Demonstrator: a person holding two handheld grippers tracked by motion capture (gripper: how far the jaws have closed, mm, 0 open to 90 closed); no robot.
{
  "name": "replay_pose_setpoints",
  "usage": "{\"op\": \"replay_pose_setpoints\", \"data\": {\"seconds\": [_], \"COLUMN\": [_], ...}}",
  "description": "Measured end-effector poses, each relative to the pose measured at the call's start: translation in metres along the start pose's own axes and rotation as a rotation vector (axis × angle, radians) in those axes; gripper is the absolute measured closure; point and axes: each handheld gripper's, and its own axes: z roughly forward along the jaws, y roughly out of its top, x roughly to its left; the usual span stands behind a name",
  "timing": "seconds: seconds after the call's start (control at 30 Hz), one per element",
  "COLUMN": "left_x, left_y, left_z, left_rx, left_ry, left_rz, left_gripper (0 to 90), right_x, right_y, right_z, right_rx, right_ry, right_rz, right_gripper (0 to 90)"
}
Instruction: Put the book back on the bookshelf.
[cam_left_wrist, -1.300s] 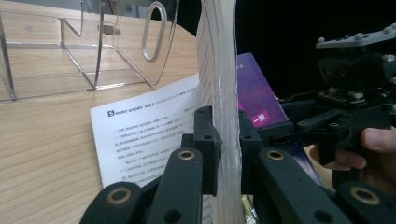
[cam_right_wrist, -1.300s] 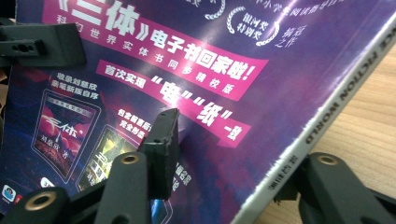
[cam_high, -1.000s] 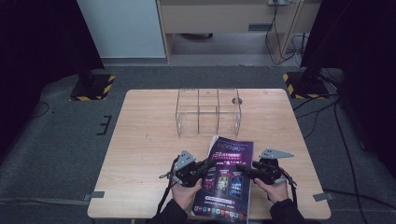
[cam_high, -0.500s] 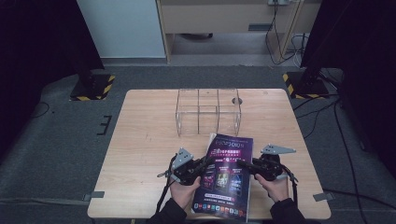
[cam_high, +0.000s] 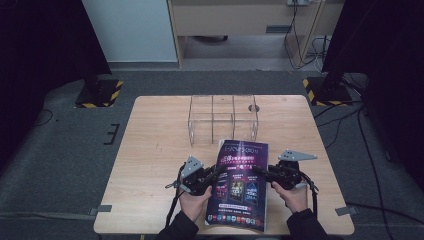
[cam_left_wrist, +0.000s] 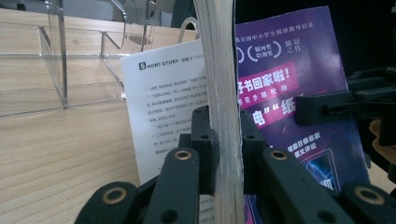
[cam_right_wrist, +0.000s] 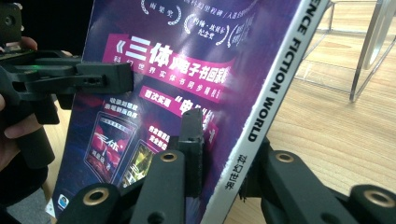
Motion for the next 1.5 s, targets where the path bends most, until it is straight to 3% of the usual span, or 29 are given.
{"op": "replay_pose_setpoints", "data": {"seconds": [0.73,1.0,1.3,1.5], "left_x": [0.006,0.01,0.024,0.045], "left_y": [0.006,0.006,0.003,-0.007], "left_z": [-0.007,-0.006,-0.015,-0.031], "left_rx": [-0.036,-0.049,-0.045,0.008], "left_ry": [-0.004,0.004,0.083,0.157], "left_rz": [-0.013,-0.017,-0.009,-0.017], "left_gripper": [75.3,62.4,48.0,44.2], "right_x": [0.012,0.016,0.018,0.014], "right_y": [0.025,0.032,0.038,0.043], "right_z": [-0.008,-0.014,-0.018,-0.022], "right_rx": [-0.066,-0.088,-0.121,-0.142], "right_ry": [0.016,0.025,0.02,-0.005], "right_rz": [-0.022,-0.04,-0.039,-0.027], "right_gripper": [82.7,82.8,82.8,82.8]}}
